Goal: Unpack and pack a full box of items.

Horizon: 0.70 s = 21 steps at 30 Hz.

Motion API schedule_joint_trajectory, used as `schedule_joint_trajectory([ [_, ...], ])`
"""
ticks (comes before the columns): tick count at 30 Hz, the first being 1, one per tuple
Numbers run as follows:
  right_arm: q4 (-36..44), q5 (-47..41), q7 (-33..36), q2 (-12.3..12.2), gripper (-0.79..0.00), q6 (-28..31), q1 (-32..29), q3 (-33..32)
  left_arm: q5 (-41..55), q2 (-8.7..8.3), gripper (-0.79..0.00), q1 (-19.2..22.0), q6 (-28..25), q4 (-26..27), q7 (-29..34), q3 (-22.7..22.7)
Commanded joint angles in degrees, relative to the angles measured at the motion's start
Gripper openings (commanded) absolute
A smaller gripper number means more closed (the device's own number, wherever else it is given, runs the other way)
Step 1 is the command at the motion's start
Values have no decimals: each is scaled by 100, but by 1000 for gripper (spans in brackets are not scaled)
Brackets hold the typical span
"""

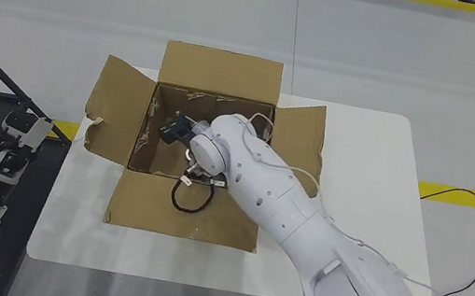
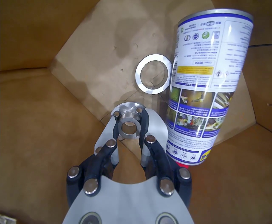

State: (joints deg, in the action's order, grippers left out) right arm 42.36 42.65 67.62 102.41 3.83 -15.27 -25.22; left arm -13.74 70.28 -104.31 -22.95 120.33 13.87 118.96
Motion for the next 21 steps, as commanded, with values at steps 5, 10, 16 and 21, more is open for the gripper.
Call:
schedule_joint_trajectory([
  [5, -150, 21, -13, 70, -474, 102, 19, -34, 0, 0, 0, 0, 0, 0, 0, 0],
  [10, -175, 68, -45, 101, -419, 143, 37, -89, 0, 0, 0, 0, 0, 0, 0, 0],
  [16, 167, 53, -86, 9, -246, 146, 105, -398, 0, 0, 0, 0, 0, 0, 0, 0],
  [21, 909, 164, -83, -232, -68, 51, -41, -844, -36, -10, 0, 81, 49, -108, 36, 44],
])
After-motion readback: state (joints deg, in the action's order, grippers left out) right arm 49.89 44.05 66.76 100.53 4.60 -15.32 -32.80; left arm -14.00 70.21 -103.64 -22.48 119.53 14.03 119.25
